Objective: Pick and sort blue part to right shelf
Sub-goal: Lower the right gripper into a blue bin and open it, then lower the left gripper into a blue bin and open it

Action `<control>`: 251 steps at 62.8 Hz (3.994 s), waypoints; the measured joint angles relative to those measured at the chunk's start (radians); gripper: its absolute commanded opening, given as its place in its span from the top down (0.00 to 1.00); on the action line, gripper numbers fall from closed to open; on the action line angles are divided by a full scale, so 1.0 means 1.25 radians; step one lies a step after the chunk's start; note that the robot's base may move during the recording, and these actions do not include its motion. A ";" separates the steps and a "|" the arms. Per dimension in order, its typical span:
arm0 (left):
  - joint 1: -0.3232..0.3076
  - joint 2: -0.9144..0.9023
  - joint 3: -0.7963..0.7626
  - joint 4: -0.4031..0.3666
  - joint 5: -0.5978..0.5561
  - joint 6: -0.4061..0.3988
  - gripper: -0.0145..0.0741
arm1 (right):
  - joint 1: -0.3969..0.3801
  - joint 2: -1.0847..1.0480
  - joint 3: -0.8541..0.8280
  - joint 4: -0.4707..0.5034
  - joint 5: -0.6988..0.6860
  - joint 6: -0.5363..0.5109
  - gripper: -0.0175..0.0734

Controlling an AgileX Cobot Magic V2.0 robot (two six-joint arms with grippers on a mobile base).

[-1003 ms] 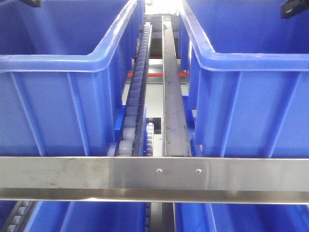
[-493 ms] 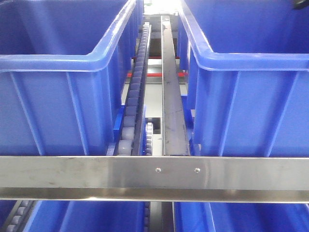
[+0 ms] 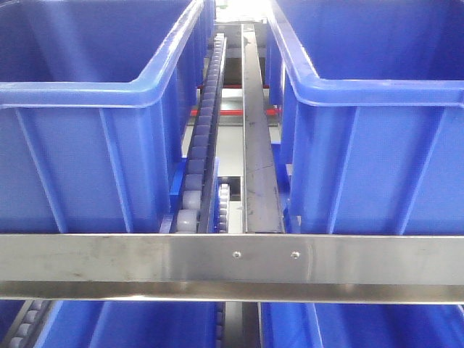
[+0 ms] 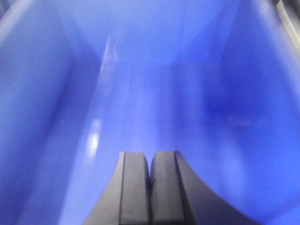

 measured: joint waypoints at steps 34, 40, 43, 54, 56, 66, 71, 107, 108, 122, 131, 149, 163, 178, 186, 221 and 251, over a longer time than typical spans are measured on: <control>0.029 -0.340 0.262 0.013 0.004 0.000 0.68 | -0.004 -0.274 0.198 0.002 -0.009 0.000 0.76; 0.056 -0.424 0.309 0.013 0.008 0.000 0.68 | -0.004 -0.346 0.242 0.002 -0.009 0.000 0.76; 0.072 -0.468 0.332 0.013 0.011 0.000 0.68 | -0.004 -0.383 0.263 0.002 -0.009 0.000 0.76; 0.102 -0.625 0.366 0.013 0.078 0.000 0.68 | -0.004 -0.518 0.311 0.002 0.014 0.000 0.76; 0.102 -0.652 0.367 0.013 0.100 0.000 0.68 | -0.004 -0.542 0.314 0.002 0.022 0.000 0.76; 0.102 -0.755 0.368 0.016 0.162 0.000 0.68 | -0.004 -0.626 0.317 0.002 0.061 0.000 0.76; 0.102 -0.785 0.368 0.016 0.161 0.000 0.68 | -0.004 -0.643 0.317 0.002 0.062 0.000 0.76; 0.102 -0.797 0.368 0.018 0.164 0.000 0.68 | -0.004 -0.646 0.319 0.002 0.069 0.000 0.76; 0.102 -0.797 0.368 0.018 0.164 0.000 0.68 | -0.004 -0.646 0.319 0.002 0.069 0.000 0.76; 0.102 -0.797 0.368 0.020 0.164 0.000 0.68 | -0.004 -0.653 0.390 0.002 0.063 0.000 0.76; 0.102 -0.797 0.368 0.020 0.164 0.000 0.68 | -0.004 -0.713 0.468 0.015 0.063 0.000 0.76; 0.102 -0.797 0.368 0.020 0.165 0.000 0.68 | -0.004 -0.886 0.592 0.055 0.057 -0.065 0.76; 0.102 -0.797 0.368 0.020 0.168 0.000 0.68 | -0.004 -0.891 0.604 0.055 0.029 -0.088 0.76; 0.102 -0.797 0.368 0.020 0.168 0.000 0.68 | -0.004 -0.891 0.604 0.055 0.021 -0.091 0.76; 0.102 -0.797 0.368 0.020 0.168 0.000 0.68 | -0.004 -0.891 0.604 0.055 0.021 -0.091 0.76; 0.102 -0.797 0.391 0.021 0.168 0.000 0.68 | -0.004 -0.891 0.604 0.055 0.021 -0.091 0.76; 0.102 -0.938 0.601 0.092 0.172 0.000 0.68 | -0.004 -0.891 0.604 0.055 0.019 -0.091 0.76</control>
